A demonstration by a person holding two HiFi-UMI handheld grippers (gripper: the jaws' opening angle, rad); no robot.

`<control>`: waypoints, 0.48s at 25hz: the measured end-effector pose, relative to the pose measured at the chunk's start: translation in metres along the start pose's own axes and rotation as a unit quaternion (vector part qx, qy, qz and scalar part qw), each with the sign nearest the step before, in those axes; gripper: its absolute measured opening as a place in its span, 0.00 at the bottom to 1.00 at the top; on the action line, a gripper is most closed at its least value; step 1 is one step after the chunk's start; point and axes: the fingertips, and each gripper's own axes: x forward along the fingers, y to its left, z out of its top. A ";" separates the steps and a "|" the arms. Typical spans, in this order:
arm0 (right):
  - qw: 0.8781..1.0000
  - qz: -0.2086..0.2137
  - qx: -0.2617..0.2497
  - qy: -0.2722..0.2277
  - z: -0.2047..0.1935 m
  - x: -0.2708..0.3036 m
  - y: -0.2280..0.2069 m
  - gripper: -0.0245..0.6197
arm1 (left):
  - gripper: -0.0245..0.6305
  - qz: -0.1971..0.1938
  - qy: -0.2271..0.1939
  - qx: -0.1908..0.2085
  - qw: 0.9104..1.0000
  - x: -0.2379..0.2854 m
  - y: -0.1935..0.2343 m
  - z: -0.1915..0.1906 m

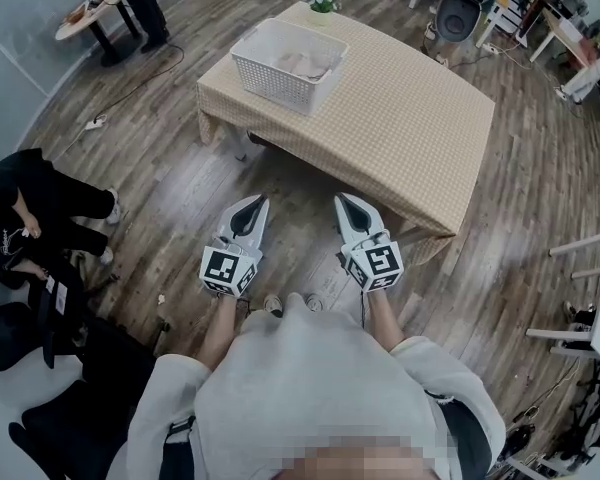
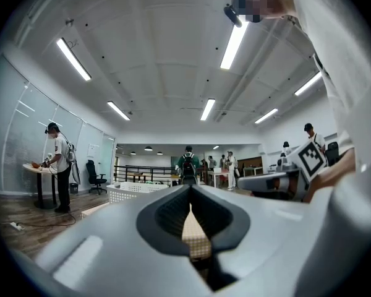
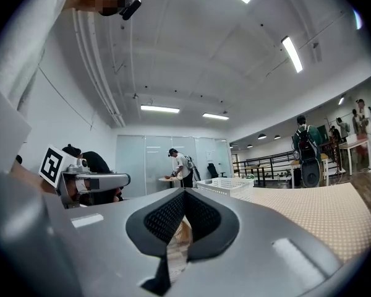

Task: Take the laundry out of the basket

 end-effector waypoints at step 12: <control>1.000 0.024 0.003 0.008 -0.007 0.000 -0.041 0.04 | 0.05 0.031 0.004 0.004 1.000 0.028 -0.011 -0.002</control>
